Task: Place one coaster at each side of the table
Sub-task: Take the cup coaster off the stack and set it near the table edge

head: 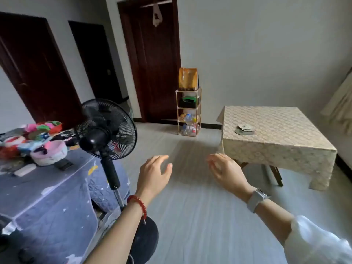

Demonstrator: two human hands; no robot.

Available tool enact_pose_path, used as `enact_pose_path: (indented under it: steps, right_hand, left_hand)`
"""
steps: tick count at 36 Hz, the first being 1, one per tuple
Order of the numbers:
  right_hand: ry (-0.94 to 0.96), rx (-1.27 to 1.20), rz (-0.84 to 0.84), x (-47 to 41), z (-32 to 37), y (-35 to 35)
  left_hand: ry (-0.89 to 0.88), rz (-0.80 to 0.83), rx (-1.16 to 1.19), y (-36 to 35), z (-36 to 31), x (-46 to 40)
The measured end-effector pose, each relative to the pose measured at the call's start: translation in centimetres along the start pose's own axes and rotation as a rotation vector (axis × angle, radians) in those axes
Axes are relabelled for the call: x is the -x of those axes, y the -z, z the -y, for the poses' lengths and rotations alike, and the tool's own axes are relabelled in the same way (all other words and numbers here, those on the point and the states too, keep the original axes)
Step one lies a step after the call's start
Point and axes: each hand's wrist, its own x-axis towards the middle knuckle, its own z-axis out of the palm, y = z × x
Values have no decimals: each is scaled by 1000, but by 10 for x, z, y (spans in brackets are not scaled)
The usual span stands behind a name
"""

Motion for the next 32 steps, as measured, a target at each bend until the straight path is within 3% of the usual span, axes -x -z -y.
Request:
enact_pose_path:
  steps: [14,24,32]
  right_hand:
    - [-325,22,84,-122,-254,23]
    - [-460,4,94,-229,-404,5]
    - [-661,-67,32,-368,-524,-3]
  left_hand:
    - [-11,298,156,-257,-81,-200]
    - [-30,389,202,-404,-87,-347]
    - [-32,508,246,-521,-93,-505]
